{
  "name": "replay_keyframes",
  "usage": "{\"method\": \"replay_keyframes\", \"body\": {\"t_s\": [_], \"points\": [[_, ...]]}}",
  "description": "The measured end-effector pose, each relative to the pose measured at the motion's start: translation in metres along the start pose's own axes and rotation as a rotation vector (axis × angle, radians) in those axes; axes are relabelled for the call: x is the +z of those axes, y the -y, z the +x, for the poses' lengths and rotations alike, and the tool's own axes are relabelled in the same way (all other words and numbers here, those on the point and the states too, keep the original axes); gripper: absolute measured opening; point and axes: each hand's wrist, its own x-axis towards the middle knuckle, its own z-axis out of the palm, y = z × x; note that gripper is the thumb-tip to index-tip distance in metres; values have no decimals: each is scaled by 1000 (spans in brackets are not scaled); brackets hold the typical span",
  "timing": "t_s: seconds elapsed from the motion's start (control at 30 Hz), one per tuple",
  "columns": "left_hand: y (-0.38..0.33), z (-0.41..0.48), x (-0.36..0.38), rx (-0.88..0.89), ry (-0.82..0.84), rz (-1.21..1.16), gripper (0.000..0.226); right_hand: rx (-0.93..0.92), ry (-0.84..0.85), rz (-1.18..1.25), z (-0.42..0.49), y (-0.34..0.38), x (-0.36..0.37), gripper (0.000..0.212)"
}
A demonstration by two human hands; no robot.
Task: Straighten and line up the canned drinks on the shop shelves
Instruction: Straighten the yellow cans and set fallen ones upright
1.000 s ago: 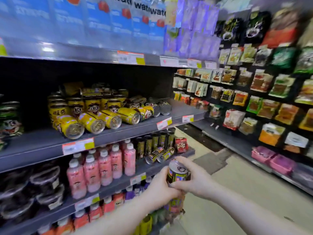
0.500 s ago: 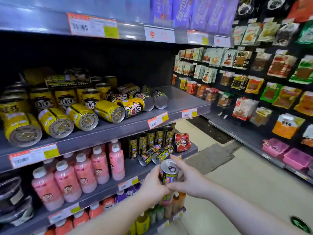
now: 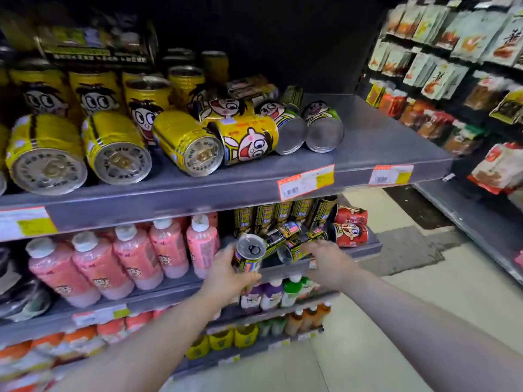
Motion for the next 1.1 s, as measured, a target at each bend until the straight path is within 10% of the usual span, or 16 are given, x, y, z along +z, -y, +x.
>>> {"method": "replay_keyframes", "body": {"t_s": [0.43,0.83,1.1], "points": [[6,34,34,-82,-383,-37,59,-391,-69,-364,84,-26,39,71],[5,52,52,-236,-436,-103,64,-83,-175,574,81,-72,-19,23],[-2,50,54,-152,-500,-43,78,-182,-284,-163,77,-60,-25,72]]}}
